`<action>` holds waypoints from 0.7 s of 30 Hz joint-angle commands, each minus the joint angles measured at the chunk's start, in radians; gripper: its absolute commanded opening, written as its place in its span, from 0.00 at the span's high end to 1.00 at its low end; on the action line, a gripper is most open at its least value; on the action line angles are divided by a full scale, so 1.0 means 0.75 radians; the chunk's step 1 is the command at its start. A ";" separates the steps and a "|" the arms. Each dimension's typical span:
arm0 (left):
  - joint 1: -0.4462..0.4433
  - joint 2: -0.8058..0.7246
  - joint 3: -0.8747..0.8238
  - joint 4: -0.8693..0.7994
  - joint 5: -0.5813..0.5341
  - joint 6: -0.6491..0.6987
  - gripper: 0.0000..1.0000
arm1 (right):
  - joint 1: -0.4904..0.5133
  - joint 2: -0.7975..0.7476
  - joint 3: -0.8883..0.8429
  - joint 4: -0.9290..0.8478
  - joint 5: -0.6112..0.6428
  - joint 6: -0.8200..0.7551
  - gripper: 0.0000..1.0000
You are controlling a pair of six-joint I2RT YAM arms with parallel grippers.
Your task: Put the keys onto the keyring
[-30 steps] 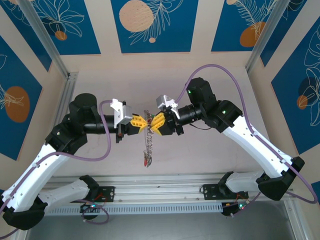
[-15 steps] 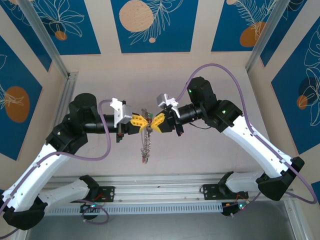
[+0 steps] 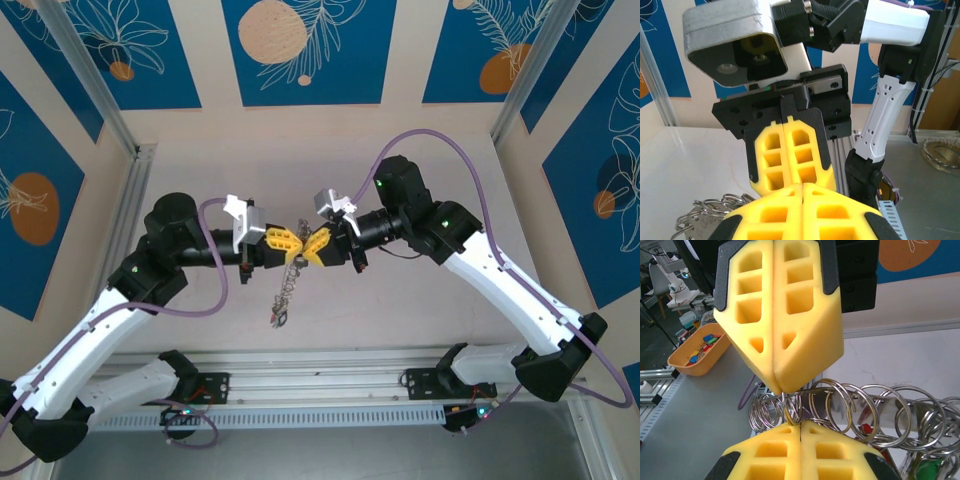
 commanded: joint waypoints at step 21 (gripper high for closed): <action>-0.005 -0.070 -0.062 0.278 -0.062 -0.109 1.00 | -0.009 -0.316 -0.238 0.312 0.239 0.043 0.66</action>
